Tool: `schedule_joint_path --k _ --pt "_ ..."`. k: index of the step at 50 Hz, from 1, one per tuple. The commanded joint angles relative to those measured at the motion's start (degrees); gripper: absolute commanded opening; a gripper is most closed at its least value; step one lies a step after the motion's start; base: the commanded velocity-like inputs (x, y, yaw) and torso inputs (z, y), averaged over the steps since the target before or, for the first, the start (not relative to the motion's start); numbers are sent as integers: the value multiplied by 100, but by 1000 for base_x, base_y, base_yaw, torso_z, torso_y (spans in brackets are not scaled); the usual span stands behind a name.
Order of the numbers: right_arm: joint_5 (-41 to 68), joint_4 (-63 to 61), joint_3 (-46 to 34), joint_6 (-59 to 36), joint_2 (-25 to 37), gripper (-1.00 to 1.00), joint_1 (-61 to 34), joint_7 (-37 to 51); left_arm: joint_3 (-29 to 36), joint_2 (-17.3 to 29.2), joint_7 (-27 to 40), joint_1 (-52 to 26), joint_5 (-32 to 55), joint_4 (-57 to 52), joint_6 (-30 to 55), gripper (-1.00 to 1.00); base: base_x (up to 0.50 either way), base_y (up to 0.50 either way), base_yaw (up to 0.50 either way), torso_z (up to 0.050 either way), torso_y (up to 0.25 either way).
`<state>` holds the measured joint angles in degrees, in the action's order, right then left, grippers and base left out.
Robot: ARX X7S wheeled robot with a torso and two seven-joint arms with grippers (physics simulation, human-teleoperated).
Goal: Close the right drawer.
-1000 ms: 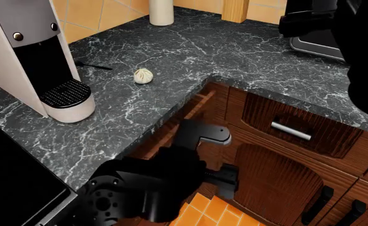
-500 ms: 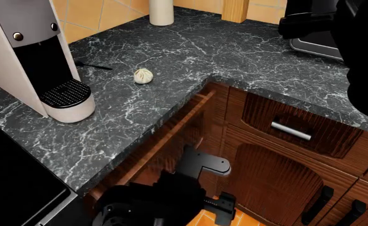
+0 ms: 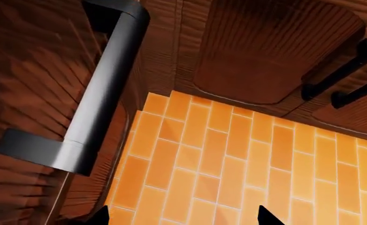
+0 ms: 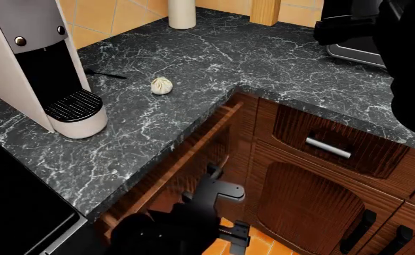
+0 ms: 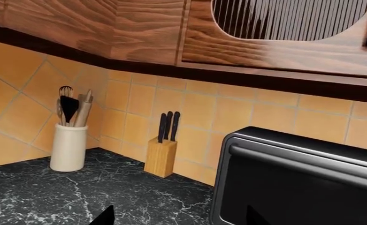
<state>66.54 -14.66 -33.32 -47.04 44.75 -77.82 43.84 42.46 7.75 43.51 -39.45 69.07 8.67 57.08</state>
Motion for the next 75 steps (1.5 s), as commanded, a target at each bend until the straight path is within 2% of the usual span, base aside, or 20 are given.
schedule_joint_path --k 1,22,36,46,50,55,63,68,75 --pt "-113 -9 141 21 -112 100 15 -138 5 -158 -485 -27 -353 829 -346 100 0 0 0 0 0" --pt "-106 -30 151 49 -97 100 64 -131 86 -229 -949 -309 -522 1934 -764 100 0 0 0 0 0" --pt "-108 -11 156 70 -99 100 83 -148 206 -479 -1457 -653 -810 3290 -1221 100 0 0 0 0 0" --pt "-82 -45 179 72 -65 100 106 -130 443 -694 -1778 -865 -1158 4278 -1849 100 0 0 0 0 0" --pt "-82 -66 192 103 -38 100 161 -124 749 -764 -1894 -940 -1212 4692 -2259 100 0 0 0 0 0" --pt "-89 -67 189 122 -37 100 194 -131 1336 -769 -1908 -1045 -815 4994 -2671 100 0 0 0 0 0" --pt "-77 -87 201 138 -18 100 227 -131 2720 -773 -1798 -1270 -188 5407 -3632 100 0 0 0 0 0" --pt "-84 -85 204 156 -16 100 246 -137 3429 -774 -1735 -1389 333 5601 -3972 100 0 0 0 0 0" --pt "-28 -147 236 134 23 100 258 -88 4102 -774 -1584 -1439 749 5806 -4282 100 0 0 0 0 0"
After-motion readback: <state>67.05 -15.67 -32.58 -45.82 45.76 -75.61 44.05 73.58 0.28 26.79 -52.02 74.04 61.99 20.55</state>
